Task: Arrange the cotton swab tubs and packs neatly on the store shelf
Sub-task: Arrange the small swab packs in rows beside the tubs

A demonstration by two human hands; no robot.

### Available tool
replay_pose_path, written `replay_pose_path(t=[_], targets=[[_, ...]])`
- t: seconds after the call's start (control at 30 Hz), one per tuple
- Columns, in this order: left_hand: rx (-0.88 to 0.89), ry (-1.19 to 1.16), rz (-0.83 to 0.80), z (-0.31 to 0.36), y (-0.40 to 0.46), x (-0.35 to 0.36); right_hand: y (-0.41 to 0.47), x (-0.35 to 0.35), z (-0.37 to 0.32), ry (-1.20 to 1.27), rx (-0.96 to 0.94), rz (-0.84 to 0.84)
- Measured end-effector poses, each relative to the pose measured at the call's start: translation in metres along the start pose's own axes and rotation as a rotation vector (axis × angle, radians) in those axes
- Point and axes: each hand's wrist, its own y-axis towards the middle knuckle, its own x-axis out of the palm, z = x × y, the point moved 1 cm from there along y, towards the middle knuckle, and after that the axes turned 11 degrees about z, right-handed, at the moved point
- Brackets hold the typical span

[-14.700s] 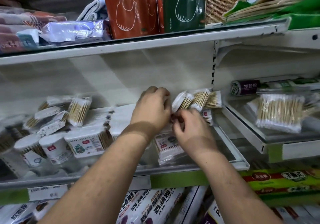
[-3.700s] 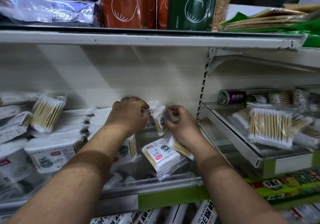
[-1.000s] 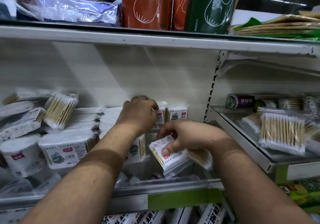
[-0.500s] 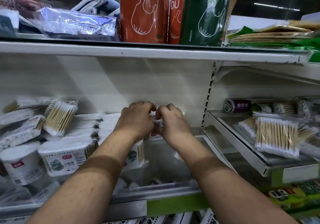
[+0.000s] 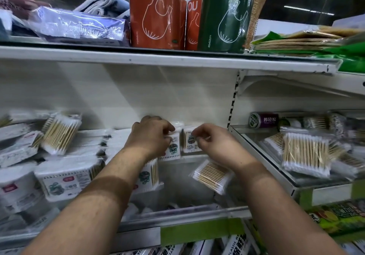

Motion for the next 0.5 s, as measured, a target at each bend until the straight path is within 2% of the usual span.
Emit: replay_pose_path(t=[0.1,0.23,0.37,0.5], targets=[[0.023,0.002,0.004,-0.004,0.001,0.002,-0.005,0.009,-0.004,-0.136,0.016,-0.12],[0.054,-0.048,0.046,-0.003,0.004,0.002,-0.006,0.024,-0.01,-0.167,0.059,-0.141],[0.057,-0.189,0.113,-0.003,0.004,-0.001,-0.003,0.036,-0.013,0.045,0.099,-0.153],[0.015,-0.274,0.084,0.001,-0.001,-0.005,0.003,0.033,-0.009,0.184,0.194,-0.024]])
